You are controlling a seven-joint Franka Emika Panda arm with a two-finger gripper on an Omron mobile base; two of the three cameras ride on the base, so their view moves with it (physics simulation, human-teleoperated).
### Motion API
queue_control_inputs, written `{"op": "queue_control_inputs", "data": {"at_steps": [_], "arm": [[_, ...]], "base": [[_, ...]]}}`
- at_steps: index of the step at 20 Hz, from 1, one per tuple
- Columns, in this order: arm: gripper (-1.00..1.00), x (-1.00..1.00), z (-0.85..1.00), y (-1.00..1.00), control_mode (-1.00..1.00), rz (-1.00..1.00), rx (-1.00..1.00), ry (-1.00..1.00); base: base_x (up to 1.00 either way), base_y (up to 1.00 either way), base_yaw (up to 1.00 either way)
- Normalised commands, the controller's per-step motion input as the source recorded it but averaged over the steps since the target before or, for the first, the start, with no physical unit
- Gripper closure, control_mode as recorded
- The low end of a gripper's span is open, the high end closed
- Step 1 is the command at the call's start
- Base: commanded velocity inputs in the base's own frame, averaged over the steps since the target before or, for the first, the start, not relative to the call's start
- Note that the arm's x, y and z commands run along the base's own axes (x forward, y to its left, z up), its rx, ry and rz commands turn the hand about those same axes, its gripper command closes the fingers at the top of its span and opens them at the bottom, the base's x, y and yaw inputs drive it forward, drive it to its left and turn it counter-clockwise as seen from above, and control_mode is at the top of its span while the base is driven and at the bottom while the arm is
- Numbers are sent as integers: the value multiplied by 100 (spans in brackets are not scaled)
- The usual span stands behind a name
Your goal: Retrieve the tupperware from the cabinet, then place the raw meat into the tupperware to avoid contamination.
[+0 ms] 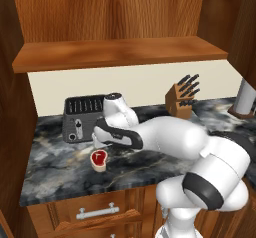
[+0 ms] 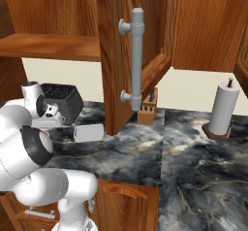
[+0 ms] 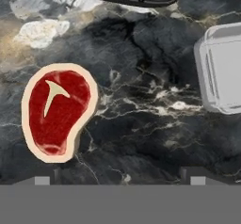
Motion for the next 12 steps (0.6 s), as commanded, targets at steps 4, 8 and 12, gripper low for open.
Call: {"op": "queue_control_inputs", "data": {"at_steps": [4, 8, 12], "arm": [[-100, -8, -14, 73, -100, 4, 0, 3], [-100, -4, -31, 51, -100, -2, 0, 6], [-100, -11, -40, 37, -100, -3, 0, 8]], "base": [[0, 0, 0], [0, 0, 0], [0, 0, 0]]}}
